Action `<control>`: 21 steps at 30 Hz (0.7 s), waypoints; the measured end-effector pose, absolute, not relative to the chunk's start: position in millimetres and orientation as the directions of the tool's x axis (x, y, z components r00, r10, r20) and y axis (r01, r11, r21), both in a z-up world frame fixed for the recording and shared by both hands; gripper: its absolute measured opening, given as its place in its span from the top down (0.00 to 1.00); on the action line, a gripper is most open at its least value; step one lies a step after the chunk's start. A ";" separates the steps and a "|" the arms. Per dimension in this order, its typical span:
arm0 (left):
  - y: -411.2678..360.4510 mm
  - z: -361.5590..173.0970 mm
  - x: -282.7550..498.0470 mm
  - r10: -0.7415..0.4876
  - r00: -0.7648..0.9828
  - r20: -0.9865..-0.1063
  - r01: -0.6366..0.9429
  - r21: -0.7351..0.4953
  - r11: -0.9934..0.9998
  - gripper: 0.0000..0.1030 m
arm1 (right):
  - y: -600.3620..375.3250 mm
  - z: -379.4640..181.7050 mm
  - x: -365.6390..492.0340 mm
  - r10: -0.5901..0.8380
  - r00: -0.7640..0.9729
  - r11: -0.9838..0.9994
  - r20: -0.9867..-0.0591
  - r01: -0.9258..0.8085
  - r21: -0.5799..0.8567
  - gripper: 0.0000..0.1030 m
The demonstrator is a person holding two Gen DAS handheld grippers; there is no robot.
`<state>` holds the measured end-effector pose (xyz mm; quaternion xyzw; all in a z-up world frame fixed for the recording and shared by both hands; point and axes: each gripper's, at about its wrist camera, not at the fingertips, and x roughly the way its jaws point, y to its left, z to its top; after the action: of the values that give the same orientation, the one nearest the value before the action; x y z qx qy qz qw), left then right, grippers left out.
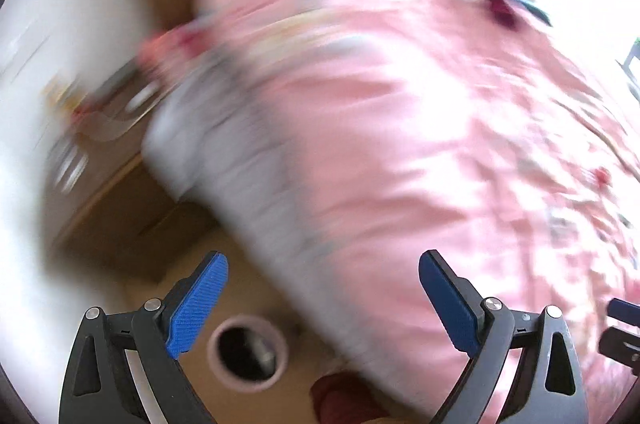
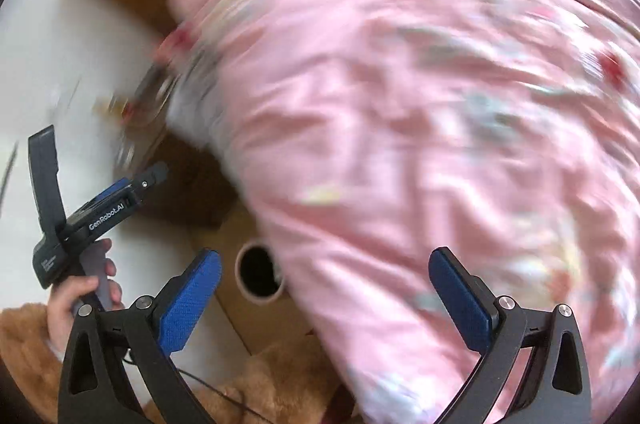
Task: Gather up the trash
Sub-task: 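Move both tools back over the bed toward the ointment tube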
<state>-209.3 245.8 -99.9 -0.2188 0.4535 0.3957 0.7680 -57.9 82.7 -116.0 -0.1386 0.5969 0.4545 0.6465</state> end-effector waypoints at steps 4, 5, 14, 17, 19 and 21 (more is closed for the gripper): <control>219.4 -79.5 -92.7 0.332 0.389 -0.859 -0.609 0.030 0.793 0.06 | 25.2 -88.4 5.4 0.472 0.006 0.692 -0.881 -0.622 0.367 0.00; 210.6 -75.8 -67.3 0.309 0.410 -0.858 -0.556 0.033 0.830 0.06 | 9.6 -83.4 18.9 0.482 0.038 0.721 -0.875 -0.584 0.372 0.00; 199.3 -98.3 86.4 0.150 0.403 -0.903 -0.408 -0.030 0.913 0.06 | -89.5 -68.0 82.0 0.479 0.227 0.863 -0.848 -0.297 0.408 0.00; 204.3 -112.1 119.1 0.160 0.361 -0.919 -0.420 -0.008 0.907 0.06 | -104.9 -87.3 91.6 0.480 0.215 0.871 -0.851 -0.233 0.432 0.00; 205.4 -120.1 136.9 0.150 0.359 -0.921 -0.418 -0.016 0.908 0.06 | -108.8 -100.0 102.0 0.473 0.194 0.875 -0.859 -0.215 0.433 0.00; 199.7 -124.5 158.7 0.157 0.355 -0.922 -0.379 0.012 0.925 0.06 | -105.6 -112.1 117.1 0.477 0.185 0.874 -0.859 -0.198 0.443 0.00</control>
<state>158.7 199.7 -124.5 -0.1018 0.5437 0.1641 0.8167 117.1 -105.6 -112.1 0.1166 0.5985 0.2220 0.7609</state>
